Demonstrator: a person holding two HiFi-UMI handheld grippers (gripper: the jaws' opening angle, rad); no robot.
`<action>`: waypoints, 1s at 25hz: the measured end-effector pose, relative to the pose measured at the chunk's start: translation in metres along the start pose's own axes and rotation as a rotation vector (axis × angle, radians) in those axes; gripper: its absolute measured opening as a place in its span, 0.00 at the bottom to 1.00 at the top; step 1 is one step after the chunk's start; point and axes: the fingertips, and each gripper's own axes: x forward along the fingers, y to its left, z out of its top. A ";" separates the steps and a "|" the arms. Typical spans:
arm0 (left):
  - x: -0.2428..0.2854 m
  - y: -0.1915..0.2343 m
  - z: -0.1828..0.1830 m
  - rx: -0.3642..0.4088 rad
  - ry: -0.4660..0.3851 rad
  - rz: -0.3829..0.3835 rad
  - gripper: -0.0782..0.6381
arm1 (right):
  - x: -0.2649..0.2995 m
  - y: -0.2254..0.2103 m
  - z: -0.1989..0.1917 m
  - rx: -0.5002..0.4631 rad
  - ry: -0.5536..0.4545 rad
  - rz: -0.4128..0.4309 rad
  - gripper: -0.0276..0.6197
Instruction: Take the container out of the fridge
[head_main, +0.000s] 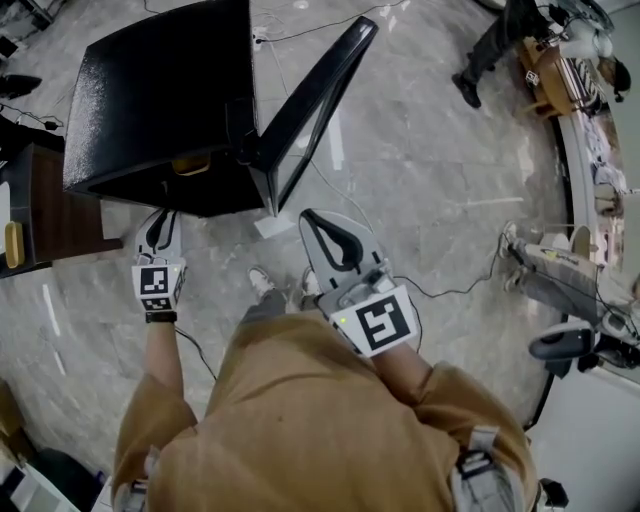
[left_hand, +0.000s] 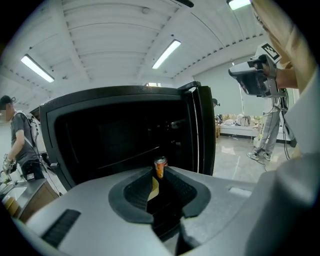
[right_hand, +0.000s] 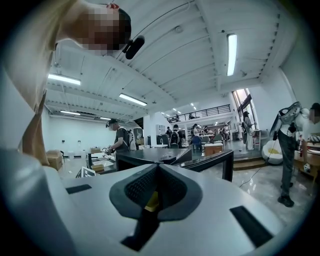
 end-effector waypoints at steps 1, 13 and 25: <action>0.003 0.001 -0.002 0.007 0.004 -0.004 0.18 | 0.002 0.001 -0.001 0.000 0.005 0.002 0.05; 0.046 0.004 -0.027 0.097 0.061 -0.102 0.19 | 0.019 0.009 -0.018 0.004 0.039 -0.007 0.05; 0.077 0.010 -0.041 0.195 0.107 -0.142 0.20 | 0.026 0.013 -0.025 0.005 0.060 -0.031 0.05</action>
